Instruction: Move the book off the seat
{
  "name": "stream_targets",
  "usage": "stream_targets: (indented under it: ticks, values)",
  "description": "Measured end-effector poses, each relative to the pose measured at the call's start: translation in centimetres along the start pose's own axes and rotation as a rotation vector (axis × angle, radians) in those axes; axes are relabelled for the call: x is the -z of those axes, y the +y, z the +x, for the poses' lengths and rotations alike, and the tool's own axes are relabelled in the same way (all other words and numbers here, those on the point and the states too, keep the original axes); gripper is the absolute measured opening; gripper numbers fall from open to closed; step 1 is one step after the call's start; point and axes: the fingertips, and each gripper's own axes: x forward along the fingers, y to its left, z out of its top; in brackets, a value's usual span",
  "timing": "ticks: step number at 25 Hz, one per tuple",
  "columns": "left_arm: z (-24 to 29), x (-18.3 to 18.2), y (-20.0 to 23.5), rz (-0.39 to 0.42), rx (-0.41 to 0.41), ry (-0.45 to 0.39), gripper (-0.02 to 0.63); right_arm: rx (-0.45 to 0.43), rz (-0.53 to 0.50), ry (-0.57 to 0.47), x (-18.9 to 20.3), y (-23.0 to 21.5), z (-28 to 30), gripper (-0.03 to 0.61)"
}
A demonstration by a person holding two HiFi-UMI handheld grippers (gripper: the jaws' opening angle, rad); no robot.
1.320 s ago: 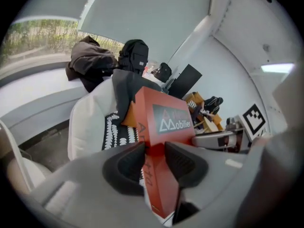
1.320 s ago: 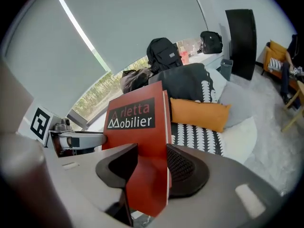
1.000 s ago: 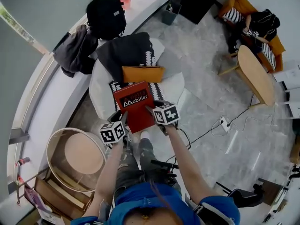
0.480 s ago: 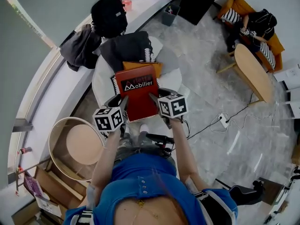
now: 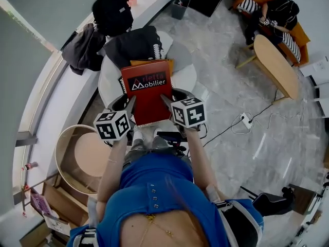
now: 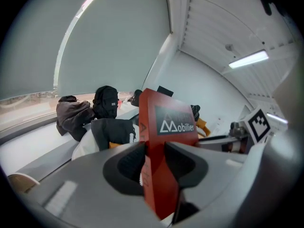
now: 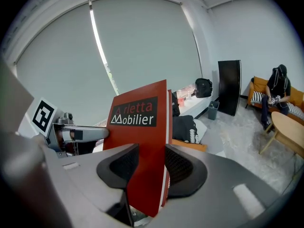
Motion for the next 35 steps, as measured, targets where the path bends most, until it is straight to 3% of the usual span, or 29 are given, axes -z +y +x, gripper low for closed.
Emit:
stream_targets:
  ticks: [35]
  values:
    - [-0.2,-0.6,-0.9,-0.008,-0.011,-0.022,0.124,-0.006,-0.008,-0.02,-0.1,-0.3,-0.9,0.17]
